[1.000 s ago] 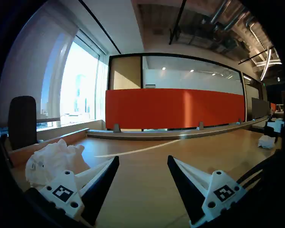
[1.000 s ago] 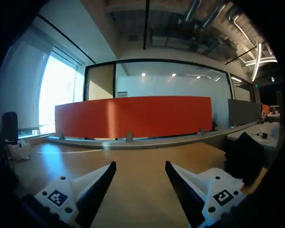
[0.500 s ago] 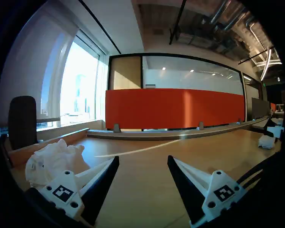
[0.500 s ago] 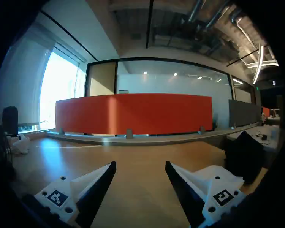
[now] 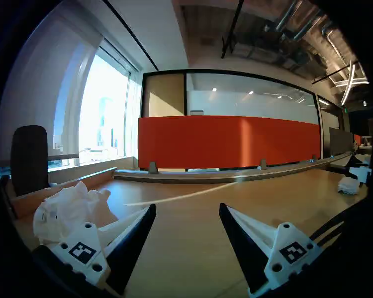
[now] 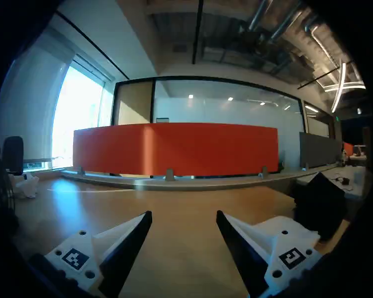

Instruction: Fold towel

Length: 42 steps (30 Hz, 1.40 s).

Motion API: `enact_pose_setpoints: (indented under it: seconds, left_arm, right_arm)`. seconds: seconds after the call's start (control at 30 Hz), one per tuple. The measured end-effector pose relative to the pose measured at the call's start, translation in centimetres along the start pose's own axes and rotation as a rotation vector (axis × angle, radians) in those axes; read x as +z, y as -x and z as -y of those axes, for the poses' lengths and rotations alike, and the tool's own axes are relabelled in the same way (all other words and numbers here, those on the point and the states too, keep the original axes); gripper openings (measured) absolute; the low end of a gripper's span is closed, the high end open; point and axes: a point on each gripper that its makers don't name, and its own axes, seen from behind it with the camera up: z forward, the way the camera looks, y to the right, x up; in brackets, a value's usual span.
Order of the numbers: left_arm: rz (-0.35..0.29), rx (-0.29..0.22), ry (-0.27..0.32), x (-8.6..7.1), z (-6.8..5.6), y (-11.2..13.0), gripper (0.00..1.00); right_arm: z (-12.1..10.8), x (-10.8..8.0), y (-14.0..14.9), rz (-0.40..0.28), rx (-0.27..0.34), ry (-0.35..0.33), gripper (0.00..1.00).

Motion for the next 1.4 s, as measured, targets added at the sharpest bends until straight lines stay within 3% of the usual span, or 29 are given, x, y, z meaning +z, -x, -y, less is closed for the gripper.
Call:
enact_pose_setpoints:
  seconds: [1.4]
  left_arm:
    - [0.000, 0.000, 0.000, -0.01, 0.00, 0.11, 0.94]
  right_arm:
    - [0.28, -0.07, -0.18, 0.001, 0.002, -0.003, 1.00]
